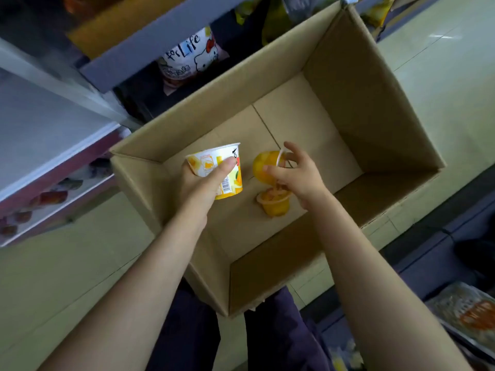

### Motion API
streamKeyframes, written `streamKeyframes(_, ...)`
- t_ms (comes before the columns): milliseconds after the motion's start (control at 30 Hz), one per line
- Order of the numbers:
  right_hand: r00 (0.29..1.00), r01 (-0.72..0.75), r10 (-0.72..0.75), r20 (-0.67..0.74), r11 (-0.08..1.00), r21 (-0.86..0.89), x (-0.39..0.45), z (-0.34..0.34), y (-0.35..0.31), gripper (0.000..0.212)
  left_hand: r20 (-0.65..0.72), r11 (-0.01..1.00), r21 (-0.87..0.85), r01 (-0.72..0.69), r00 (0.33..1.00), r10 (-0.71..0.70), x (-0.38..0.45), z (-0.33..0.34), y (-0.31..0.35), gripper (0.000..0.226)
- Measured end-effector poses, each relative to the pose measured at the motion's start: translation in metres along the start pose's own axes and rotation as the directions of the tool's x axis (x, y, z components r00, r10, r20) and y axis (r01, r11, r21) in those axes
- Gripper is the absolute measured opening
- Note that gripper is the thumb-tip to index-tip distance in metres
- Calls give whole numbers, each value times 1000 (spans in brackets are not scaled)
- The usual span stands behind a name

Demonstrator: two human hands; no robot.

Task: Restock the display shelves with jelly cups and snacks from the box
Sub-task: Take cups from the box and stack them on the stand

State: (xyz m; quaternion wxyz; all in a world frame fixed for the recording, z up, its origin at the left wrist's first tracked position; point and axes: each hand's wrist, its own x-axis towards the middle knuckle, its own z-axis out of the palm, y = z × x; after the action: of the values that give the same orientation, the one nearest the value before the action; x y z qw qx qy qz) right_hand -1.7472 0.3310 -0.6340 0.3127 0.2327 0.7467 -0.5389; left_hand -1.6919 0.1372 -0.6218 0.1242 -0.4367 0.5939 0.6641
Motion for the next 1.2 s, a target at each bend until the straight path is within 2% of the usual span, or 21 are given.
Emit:
streamKeyframes(67,999,11,-14,30,995,100,-29,9,-13,80,8,999,-36,-21,1000,22,-12,-14,9,63)
streamKeyframes(133,998,54,-59,31,987,154,-64,18,-31,68,19,997,-59,-50,999,51,-34,-32,25,65)
streamKeyframes(233,985,165,-171,39,978,126,-131,33,-69,48,41,991,-89,-99,994,103,-80,-69,58,62)
streamKeyframes(367,950,296,-309,45,937,183,-234,59,-124,27,139,972,-185,-147,975,174,-159,-132,116,95)
streamKeyframes(467,911,371,-406,70,881,294,-305,84,-162,30,210,948,-252,-195,945,251,-216,-183,156,83)
streamKeyframes(567,851,467,-520,70,811,352,-363,116,-207,46,222,915,-316,-250,919,327,-263,-233,190,57)
streamKeyframes(667,804,515,-592,56,740,432,-409,148,-256,55,158,859,-393,-327,897,413,-297,-279,220,46)
streamKeyframes(767,734,522,-664,144,686,507,-449,181,-297,75,68,793,-443,-418,866,495,-325,-321,249,62)
streamKeyframes(800,703,537,-689,174,676,505,-460,192,-306,75,44,767,-454,-453,849,527,-332,-333,257,68)
streamKeyframes(933,628,666,-752,202,653,360,-492,223,-328,51,-32,706,-410,-578,783,622,-349,-374,275,71)
streamKeyframes(1033,577,721,-778,247,628,294,-499,232,-340,53,-130,722,-326,-610,786,605,-352,-398,277,76)
streamKeyframes(1200,584,780,-781,222,616,112,-483,258,-364,50,-384,773,-163,-612,762,522,-348,-435,277,77)
